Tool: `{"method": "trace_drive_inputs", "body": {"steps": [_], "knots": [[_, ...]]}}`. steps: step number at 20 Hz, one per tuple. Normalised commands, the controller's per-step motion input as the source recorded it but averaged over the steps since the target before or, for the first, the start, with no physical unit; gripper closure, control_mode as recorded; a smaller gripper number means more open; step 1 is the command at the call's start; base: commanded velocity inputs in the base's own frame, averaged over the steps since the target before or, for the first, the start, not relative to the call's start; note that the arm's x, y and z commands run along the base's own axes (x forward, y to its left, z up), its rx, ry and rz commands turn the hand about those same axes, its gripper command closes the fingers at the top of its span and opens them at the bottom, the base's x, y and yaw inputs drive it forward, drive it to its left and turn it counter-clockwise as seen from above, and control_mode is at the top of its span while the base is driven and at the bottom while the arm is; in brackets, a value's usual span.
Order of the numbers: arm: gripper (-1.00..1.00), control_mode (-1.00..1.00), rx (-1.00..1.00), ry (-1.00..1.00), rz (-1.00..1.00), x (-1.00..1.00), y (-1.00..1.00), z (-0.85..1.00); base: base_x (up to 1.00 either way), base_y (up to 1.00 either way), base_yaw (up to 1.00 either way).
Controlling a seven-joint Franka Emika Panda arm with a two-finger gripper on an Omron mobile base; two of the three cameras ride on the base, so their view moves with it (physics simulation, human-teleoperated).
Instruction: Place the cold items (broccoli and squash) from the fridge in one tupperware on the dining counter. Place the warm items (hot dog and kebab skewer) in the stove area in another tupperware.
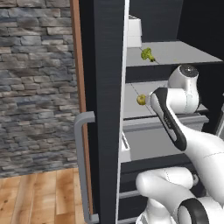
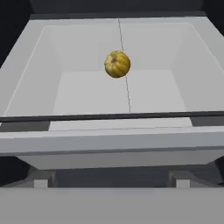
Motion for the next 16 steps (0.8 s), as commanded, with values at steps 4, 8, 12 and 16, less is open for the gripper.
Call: {"method": "trace_drive_inputs", "body": {"steps": [4, 8, 12, 16], "knots": [[-1.00, -1.00, -0.01, 0.17, 0.00, 0.65, 0.00, -0.07, 0.00, 0.00, 0.00], [-1.00, -1.00, -0.01, 0.02, 0.00, 0.46, -0.03, -0.36, 0.00, 0.00, 0.00], [-1.00, -1.00, 0.00, 0.00, 0.00, 0.56, -0.01, -0.26, 0.00, 0.00, 0.00], [-1.00, -1.00, 0.00, 0.00, 0.00, 0.58, 0.00, -0.17, 0.00, 0.00, 0.00]]}}
